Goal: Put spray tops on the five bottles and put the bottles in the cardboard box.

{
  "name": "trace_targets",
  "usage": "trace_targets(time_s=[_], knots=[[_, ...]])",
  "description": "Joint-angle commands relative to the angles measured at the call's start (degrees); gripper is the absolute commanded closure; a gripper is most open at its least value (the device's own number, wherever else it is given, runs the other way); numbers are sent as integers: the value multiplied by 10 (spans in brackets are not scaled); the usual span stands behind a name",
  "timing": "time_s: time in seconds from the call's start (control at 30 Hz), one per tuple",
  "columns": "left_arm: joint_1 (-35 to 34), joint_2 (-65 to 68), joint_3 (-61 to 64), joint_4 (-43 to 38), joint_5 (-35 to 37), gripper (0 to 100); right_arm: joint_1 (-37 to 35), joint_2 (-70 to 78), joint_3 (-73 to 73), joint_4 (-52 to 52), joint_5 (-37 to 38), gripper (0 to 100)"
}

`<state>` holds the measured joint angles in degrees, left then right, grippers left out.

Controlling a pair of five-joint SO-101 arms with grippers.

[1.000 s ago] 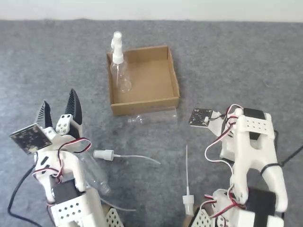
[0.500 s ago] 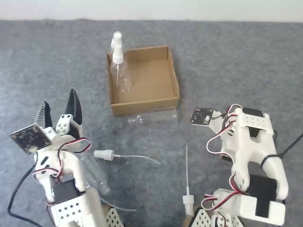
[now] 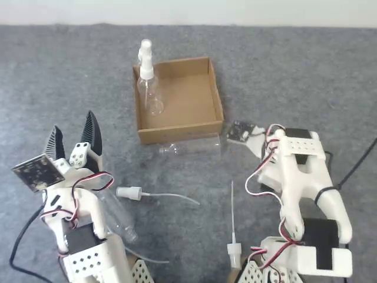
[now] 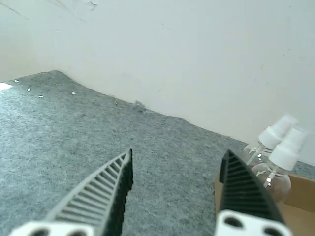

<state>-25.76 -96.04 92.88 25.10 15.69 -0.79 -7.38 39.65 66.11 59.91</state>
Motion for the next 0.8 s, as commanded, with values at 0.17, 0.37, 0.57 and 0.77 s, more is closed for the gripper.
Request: trace_targets(time_s=[0.17, 0.37, 0.57, 0.77], knots=[[1, -6, -3, -19, -4, 732, -93, 0, -47, 0, -156, 924], [1, -6, -3, -19, -4, 732, -115, 0, -42, 0, -161, 884], [1, -6, -3, -19, -4, 732, -124, 0, -43, 37, -127, 727], [1, -6, -3, -19, -4, 732, -141, 0, -43, 49, -113, 723]])
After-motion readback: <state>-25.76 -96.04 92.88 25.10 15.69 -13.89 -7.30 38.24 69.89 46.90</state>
